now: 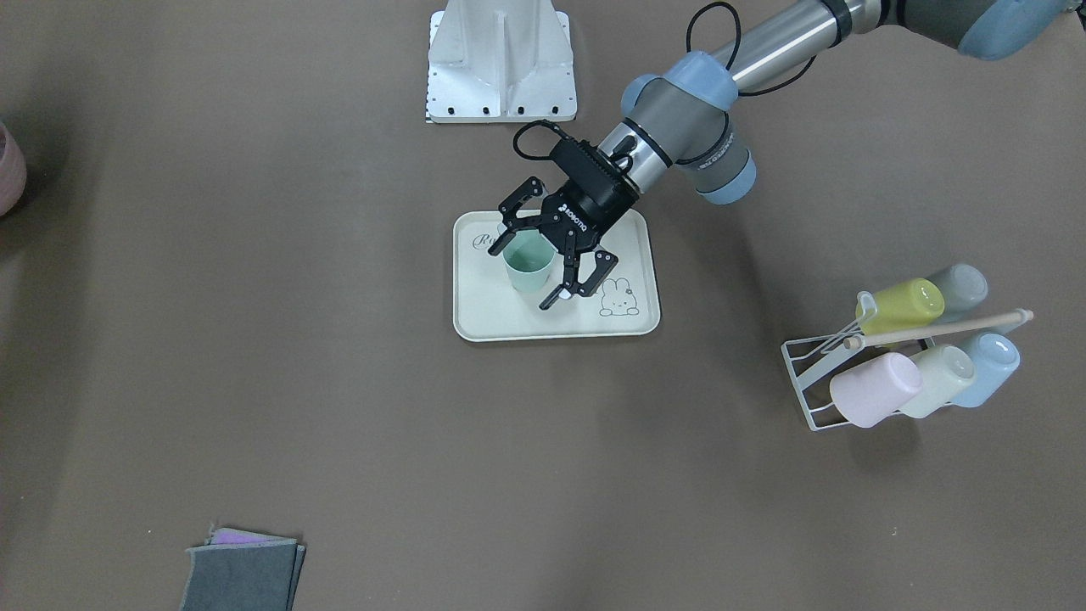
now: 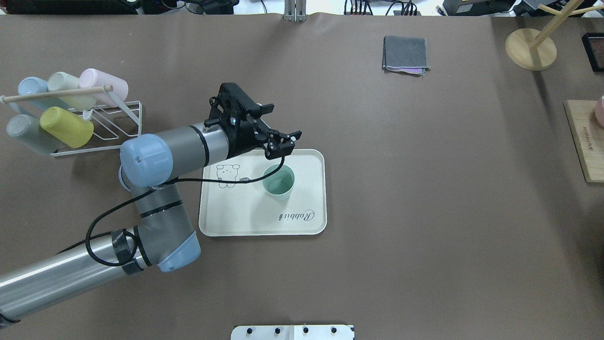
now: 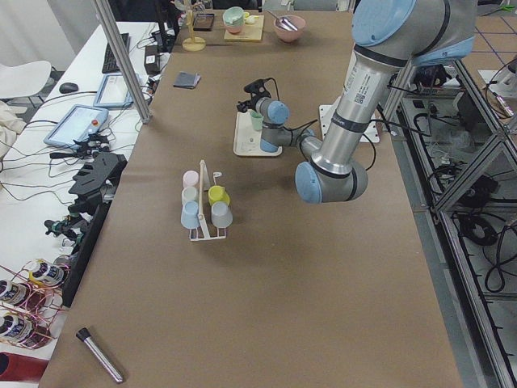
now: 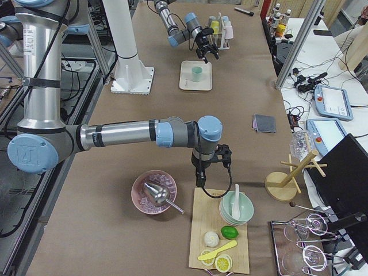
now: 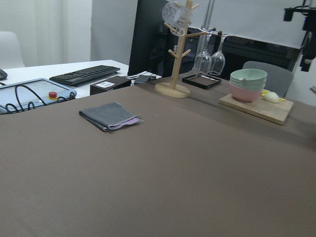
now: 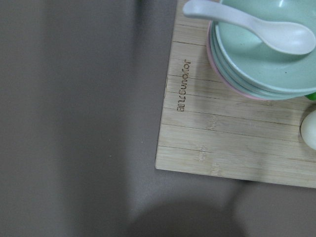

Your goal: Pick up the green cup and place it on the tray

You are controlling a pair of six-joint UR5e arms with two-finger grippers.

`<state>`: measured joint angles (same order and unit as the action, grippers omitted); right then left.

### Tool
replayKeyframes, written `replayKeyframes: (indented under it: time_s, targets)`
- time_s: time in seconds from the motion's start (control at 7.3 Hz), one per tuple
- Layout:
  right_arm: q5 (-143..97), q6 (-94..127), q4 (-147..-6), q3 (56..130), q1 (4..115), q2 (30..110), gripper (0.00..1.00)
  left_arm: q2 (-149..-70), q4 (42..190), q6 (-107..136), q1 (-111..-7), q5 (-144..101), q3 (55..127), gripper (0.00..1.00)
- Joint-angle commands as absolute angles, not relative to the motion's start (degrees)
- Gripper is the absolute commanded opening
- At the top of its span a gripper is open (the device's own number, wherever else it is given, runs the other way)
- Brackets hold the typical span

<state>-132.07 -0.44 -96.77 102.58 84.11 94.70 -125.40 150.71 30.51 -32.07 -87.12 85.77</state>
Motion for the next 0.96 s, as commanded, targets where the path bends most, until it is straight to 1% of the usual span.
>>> replayKeyframes:
  time_s: [0.0,0.14,0.27,0.41,0.55,0.68,0.82]
  targets:
    - [-132.0,-0.4,-96.8,102.6,84.1,94.8,1.00,-127.8,123.7,30.5,-41.7,-87.6,89.1,0.98]
    - [-132.0,-0.4,-96.8,102.6,84.1,94.8,1.00,-127.1,117.6,31.2,-46.4,-90.0,89.1,0.98]
    - [-132.0,-0.4,-96.8,102.6,84.1,94.8,1.00,-124.0,113.8,31.2,-52.8,-96.6,88.5,0.98]
    - [-131.9,-0.4,-96.8,102.5,84.1,94.9,1.00,-123.9,105.5,30.3,-61.1,-105.6,88.4,0.98]
    - [-131.8,-0.4,-96.7,102.5,84.1,95.0,1.00,-122.4,101.0,30.3,-68.0,-113.4,88.4,0.98]
    - [-131.8,-0.4,-96.8,102.5,84.1,95.0,1.00,-117.9,99.0,30.2,-74.0,-117.5,88.2,0.98]
    - [-131.7,-0.4,-96.8,102.5,84.1,95.0,1.00,-114.6,98.8,30.3,-76.0,-121.3,86.1,0.98]
